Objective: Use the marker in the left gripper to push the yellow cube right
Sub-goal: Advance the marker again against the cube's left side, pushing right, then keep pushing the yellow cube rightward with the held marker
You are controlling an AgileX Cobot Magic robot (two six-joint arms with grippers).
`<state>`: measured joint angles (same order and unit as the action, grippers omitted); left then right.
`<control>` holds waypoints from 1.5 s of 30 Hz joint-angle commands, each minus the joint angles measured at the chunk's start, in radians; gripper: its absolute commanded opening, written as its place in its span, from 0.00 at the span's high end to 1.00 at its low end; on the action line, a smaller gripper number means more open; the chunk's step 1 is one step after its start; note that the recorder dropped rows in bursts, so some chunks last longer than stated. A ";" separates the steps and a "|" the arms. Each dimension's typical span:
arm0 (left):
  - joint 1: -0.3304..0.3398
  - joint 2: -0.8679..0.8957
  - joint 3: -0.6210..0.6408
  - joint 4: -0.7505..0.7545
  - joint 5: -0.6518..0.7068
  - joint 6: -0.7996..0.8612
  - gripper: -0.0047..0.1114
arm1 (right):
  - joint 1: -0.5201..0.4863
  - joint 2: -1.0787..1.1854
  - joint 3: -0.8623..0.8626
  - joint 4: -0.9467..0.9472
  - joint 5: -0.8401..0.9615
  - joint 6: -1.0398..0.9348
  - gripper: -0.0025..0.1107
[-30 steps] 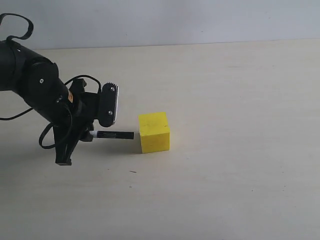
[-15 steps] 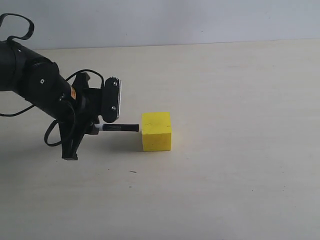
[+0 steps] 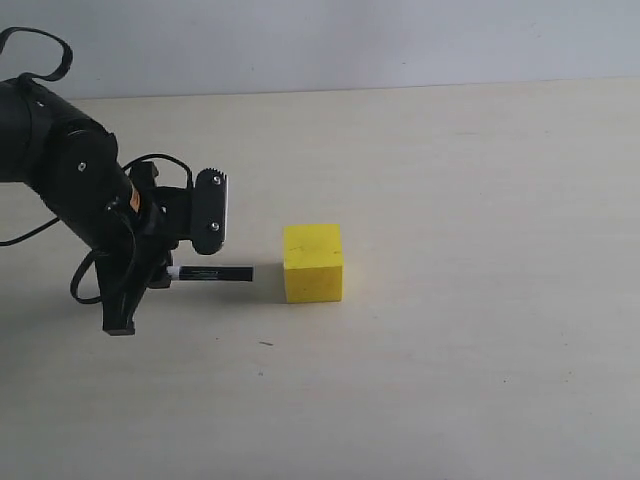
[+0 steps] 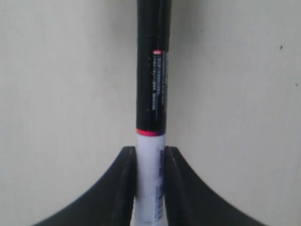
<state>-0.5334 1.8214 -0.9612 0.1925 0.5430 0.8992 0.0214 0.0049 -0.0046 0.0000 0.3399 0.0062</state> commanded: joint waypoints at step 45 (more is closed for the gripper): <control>-0.250 0.196 -0.284 -0.034 0.040 -0.121 0.96 | -0.006 -0.005 0.005 0.000 -0.010 -0.006 0.98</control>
<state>-0.8016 2.0176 -1.2357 0.1564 0.5247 0.7854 0.0214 0.0049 -0.0046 0.0000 0.3399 0.0062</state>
